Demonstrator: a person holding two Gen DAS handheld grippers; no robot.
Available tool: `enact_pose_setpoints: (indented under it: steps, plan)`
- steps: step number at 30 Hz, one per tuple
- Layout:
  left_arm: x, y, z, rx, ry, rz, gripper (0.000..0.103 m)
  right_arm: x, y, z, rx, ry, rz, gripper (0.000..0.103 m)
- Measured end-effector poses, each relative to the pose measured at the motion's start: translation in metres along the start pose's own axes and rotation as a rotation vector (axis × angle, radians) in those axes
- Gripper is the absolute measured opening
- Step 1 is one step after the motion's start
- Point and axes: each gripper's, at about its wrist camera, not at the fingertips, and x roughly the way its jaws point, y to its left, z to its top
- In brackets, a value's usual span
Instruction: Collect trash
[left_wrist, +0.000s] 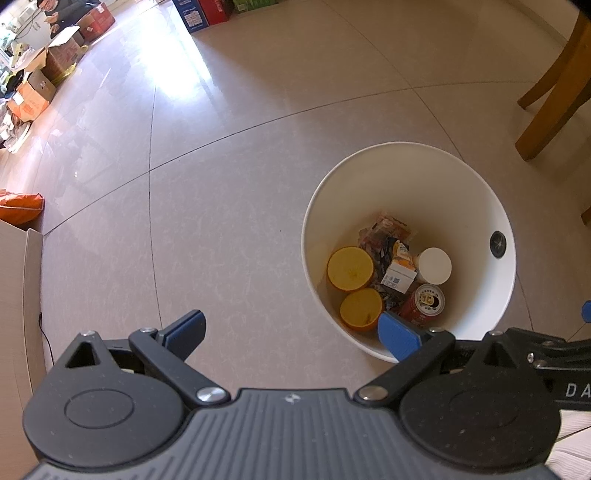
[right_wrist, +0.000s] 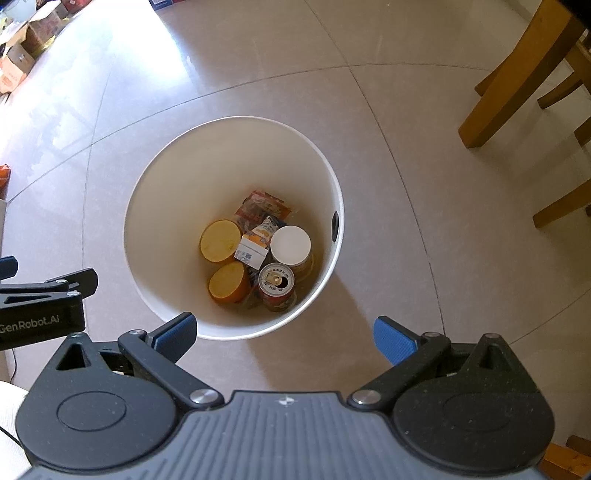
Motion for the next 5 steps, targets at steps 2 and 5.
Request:
enact_pose_setpoints:
  steps: [2,5]
  plan:
    - [0.0,0.0001,-0.0002,0.002,0.0,-0.002,0.099,-0.0004,-0.0005,0.0001,0.002,-0.001,0.004,0.103]
    - [-0.0003,0.0005,-0.0004,0.007,-0.001,-0.006,0.099,-0.0008,-0.0008,0.0001,0.001,-0.003,0.001,0.103]
